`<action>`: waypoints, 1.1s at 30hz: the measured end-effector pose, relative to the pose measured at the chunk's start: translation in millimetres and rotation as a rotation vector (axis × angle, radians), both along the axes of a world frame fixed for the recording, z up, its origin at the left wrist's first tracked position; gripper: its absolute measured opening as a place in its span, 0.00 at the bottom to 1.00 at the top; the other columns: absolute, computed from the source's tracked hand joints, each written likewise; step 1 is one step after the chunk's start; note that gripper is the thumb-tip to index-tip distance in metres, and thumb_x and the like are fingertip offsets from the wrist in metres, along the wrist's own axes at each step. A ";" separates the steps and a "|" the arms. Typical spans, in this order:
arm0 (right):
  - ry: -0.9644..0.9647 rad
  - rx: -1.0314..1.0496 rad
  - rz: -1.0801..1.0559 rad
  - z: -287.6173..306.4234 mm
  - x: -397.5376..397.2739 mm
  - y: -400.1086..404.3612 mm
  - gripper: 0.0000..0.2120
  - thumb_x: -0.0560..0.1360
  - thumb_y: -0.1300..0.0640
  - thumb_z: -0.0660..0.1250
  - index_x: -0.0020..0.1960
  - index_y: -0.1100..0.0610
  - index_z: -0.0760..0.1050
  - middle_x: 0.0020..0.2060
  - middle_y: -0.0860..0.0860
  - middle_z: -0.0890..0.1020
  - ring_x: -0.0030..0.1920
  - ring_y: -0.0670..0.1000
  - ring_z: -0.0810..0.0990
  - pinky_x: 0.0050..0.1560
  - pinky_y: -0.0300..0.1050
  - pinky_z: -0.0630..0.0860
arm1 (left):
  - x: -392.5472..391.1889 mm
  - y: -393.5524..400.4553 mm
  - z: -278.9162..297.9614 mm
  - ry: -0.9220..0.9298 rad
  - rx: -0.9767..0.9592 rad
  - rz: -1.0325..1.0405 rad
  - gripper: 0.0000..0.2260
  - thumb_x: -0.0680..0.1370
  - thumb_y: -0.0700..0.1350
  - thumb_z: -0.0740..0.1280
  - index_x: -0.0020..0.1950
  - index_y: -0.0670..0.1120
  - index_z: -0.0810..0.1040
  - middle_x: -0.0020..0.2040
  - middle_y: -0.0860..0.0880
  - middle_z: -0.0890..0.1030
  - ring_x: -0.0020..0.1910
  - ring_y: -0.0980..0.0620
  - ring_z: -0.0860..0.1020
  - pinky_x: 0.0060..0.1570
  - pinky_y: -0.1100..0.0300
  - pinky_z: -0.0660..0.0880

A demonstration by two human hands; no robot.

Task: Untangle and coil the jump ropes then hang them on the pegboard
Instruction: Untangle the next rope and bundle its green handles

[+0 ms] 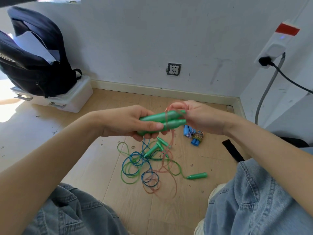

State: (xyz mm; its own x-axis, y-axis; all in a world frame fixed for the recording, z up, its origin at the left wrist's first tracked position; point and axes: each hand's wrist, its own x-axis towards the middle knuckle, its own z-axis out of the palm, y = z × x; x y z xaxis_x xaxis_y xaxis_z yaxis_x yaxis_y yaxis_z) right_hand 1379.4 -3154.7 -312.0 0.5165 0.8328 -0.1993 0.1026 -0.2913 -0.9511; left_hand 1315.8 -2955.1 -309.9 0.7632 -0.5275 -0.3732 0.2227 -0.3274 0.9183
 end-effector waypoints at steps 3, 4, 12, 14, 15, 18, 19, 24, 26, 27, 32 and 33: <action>0.160 0.042 -0.190 -0.1 -2.5 4.3 0.12 0.81 0.58 0.53 0.41 0.56 0.71 0.27 0.49 0.66 0.25 0.44 0.62 0.26 0.36 0.69 | 2.2 -3.3 -2.3 -0.030 -0.158 0.135 0.09 0.71 0.48 0.67 0.48 0.46 0.80 0.36 0.52 0.76 0.33 0.59 0.72 0.31 0.69 0.69; 0.114 0.009 -0.228 -0.7 -2.9 5.7 0.14 0.81 0.56 0.53 0.39 0.55 0.69 0.26 0.47 0.63 0.24 0.44 0.58 0.22 0.34 0.62 | 3.5 -5.8 -3.2 -0.049 -0.193 0.197 0.10 0.71 0.48 0.67 0.49 0.45 0.79 0.37 0.51 0.76 0.34 0.59 0.72 0.32 0.69 0.69; -0.030 -0.041 -0.280 -2.1 -2.8 8.4 0.17 0.82 0.55 0.51 0.37 0.59 0.67 0.24 0.49 0.63 0.21 0.44 0.57 0.19 0.35 0.59 | 16.1 -11.0 -12.3 -0.181 -0.248 0.715 0.03 0.78 0.41 0.63 0.49 0.44 0.75 0.36 0.50 0.78 0.30 0.60 0.74 0.28 0.69 0.71; -0.078 -0.077 -0.266 -3.5 -3.3 8.5 0.17 0.82 0.56 0.52 0.37 0.60 0.68 0.24 0.50 0.64 0.21 0.45 0.59 0.19 0.36 0.62 | 16.4 -11.7 -14.4 -0.182 -0.286 0.748 0.03 0.78 0.40 0.63 0.50 0.45 0.75 0.35 0.50 0.77 0.30 0.59 0.74 0.28 0.68 0.71; -0.105 -0.101 -0.254 -4.7 -3.7 9.3 0.17 0.82 0.57 0.52 0.37 0.60 0.68 0.24 0.50 0.65 0.21 0.45 0.60 0.19 0.36 0.64 | 16.3 -12.1 -15.4 -0.175 -0.313 0.747 0.04 0.78 0.40 0.63 0.51 0.45 0.76 0.35 0.50 0.77 0.29 0.59 0.73 0.28 0.68 0.71; -0.143 -0.149 -0.226 -6.0 -4.1 11.2 0.18 0.82 0.56 0.52 0.36 0.59 0.70 0.24 0.49 0.65 0.19 0.43 0.60 0.20 0.35 0.62 | 14.3 -16.4 -19.3 -0.161 -0.360 0.743 0.03 0.78 0.40 0.62 0.49 0.44 0.76 0.34 0.50 0.76 0.30 0.58 0.72 0.28 0.69 0.70; -0.151 -0.157 -0.217 -6.4 -4.4 11.5 0.18 0.82 0.56 0.53 0.36 0.59 0.70 0.24 0.49 0.65 0.19 0.43 0.60 0.20 0.35 0.62 | 14.6 -17.4 -21.2 -0.163 -0.349 0.750 0.03 0.78 0.40 0.62 0.48 0.44 0.76 0.35 0.50 0.76 0.30 0.58 0.72 0.28 0.69 0.70; -0.121 -0.227 -0.082 -13.6 -12.9 10.4 0.15 0.80 0.54 0.58 0.36 0.56 0.72 0.23 0.45 0.68 0.22 0.44 0.64 0.22 0.35 0.65 | 19.4 -5.4 -36.7 -0.494 0.623 0.662 0.06 0.79 0.42 0.62 0.52 0.41 0.75 0.41 0.46 0.78 0.36 0.50 0.73 0.35 0.61 0.69; 0.040 -0.138 -0.083 -12.1 -11.1 8.5 0.16 0.80 0.54 0.57 0.35 0.57 0.70 0.21 0.44 0.64 0.21 0.44 0.60 0.20 0.36 0.63 | 17.0 -3.5 -44.4 -0.500 0.935 0.437 0.09 0.79 0.44 0.61 0.56 0.41 0.73 0.47 0.43 0.79 0.40 0.46 0.74 0.40 0.57 0.70; 0.103 -0.103 -0.091 -10.6 -8.5 7.0 0.16 0.81 0.54 0.56 0.35 0.57 0.69 0.20 0.45 0.62 0.21 0.44 0.58 0.20 0.36 0.63 | 14.9 -6.4 -47.7 -0.475 0.995 0.337 0.09 0.79 0.44 0.61 0.57 0.42 0.73 0.48 0.43 0.79 0.42 0.45 0.76 0.41 0.56 0.72; 0.168 -0.152 -0.186 -12.5 4.9 0.9 0.17 0.80 0.55 0.58 0.33 0.56 0.68 0.19 0.46 0.63 0.19 0.44 0.57 0.19 0.35 0.62 | -0.6 -30.1 -52.7 -0.521 1.069 -0.140 0.10 0.80 0.45 0.60 0.59 0.44 0.73 0.48 0.47 0.78 0.45 0.48 0.76 0.46 0.58 0.72; 0.153 -0.174 -0.210 -13.6 7.6 -0.5 0.17 0.80 0.55 0.59 0.33 0.56 0.68 0.19 0.46 0.63 0.18 0.44 0.57 0.18 0.34 0.61 | -3.5 -32.9 -49.0 -0.534 1.051 -0.210 0.11 0.80 0.46 0.60 0.59 0.44 0.73 0.50 0.46 0.78 0.47 0.47 0.76 0.48 0.56 0.73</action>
State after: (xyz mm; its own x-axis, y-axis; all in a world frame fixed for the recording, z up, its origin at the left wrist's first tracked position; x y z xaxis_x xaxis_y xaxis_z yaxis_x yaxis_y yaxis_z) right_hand 1387.0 -3155.2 -325.6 0.6265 0.6578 -0.4182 -0.1179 -0.4504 -0.8850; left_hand 1312.3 -2988.0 -358.8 0.8883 -0.2873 -0.3583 -0.2531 -0.9573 0.1400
